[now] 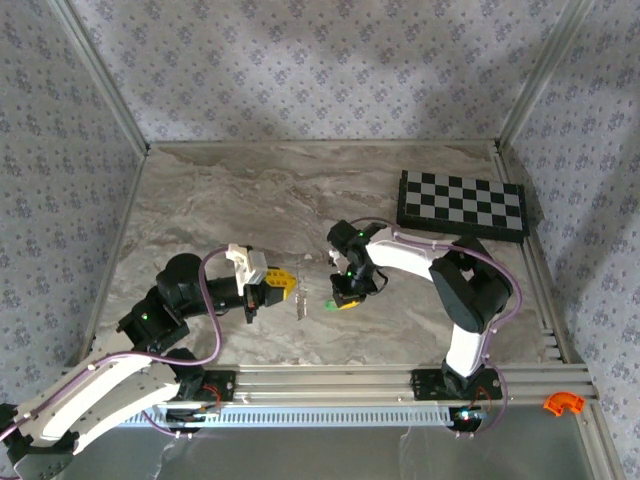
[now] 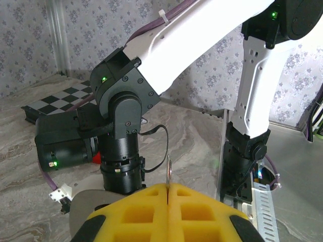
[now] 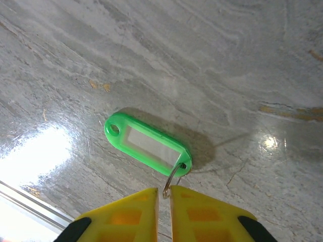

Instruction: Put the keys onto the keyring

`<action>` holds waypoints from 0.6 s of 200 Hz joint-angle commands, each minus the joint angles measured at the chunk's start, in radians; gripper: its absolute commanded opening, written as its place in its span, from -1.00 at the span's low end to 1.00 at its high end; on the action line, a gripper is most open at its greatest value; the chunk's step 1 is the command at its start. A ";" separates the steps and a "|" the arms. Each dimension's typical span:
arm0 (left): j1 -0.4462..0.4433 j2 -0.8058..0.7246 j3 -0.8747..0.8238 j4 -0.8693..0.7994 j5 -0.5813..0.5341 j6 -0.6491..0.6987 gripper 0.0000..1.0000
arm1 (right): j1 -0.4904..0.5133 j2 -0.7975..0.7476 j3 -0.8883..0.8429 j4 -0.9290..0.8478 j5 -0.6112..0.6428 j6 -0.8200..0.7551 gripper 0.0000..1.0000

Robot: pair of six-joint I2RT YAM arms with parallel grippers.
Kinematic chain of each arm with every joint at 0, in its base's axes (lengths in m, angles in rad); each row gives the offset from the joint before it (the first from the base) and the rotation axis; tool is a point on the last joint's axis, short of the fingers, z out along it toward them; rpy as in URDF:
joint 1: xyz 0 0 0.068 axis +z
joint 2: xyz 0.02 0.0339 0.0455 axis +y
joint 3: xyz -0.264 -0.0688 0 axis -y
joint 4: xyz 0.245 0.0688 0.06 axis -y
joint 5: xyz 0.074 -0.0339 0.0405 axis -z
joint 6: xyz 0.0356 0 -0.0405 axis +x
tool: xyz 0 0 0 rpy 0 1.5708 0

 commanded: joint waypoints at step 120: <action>0.027 -0.002 0.000 0.071 0.038 -0.023 -1.00 | 0.004 -0.052 -0.067 0.026 0.052 0.055 -0.96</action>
